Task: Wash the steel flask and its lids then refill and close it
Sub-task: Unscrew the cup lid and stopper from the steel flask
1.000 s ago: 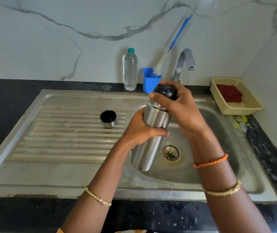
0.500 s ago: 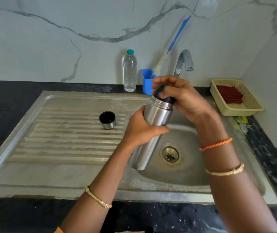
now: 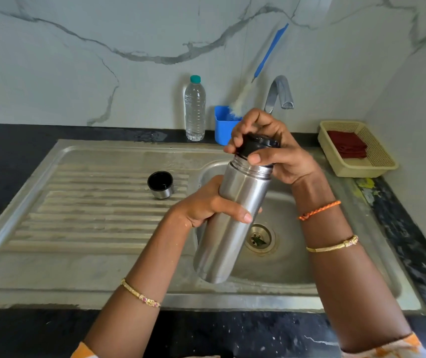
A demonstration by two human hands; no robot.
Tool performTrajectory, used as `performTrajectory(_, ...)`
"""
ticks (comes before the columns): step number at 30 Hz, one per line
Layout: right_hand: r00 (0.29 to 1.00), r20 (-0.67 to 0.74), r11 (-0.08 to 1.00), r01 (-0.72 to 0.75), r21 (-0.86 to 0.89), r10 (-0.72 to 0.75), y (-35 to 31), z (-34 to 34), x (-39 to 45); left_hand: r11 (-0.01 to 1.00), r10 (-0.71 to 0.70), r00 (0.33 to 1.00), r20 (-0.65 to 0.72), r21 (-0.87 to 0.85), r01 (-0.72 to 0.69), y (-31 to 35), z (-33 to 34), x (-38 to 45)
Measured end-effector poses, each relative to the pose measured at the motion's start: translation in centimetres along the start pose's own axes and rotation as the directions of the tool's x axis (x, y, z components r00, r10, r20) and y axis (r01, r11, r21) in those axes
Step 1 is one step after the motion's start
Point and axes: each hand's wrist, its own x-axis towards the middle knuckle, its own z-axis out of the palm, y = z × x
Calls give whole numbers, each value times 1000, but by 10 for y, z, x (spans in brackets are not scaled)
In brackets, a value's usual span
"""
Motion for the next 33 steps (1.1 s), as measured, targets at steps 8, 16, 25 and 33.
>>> performTrajectory(8,724,-603,362,-690,-627,335,-48,23,-12,918,53,897,-440,374,129,8,17,-3)
performTrajectory(16,819,-431,425,-568,-705,380,-53,16,-17,905,-5,922,-388,390,169,8,7,-8)
performTrajectory(25,973,19,777,-171,-605,229,-54,-14,-21,972,-9,957,-288,222,76,-3,-2,-12)
performTrajectory(33,965,-260,983,-70,-169,24,-15,-24,-30,980,60,911,-409,195,23,-18,-5,-17)
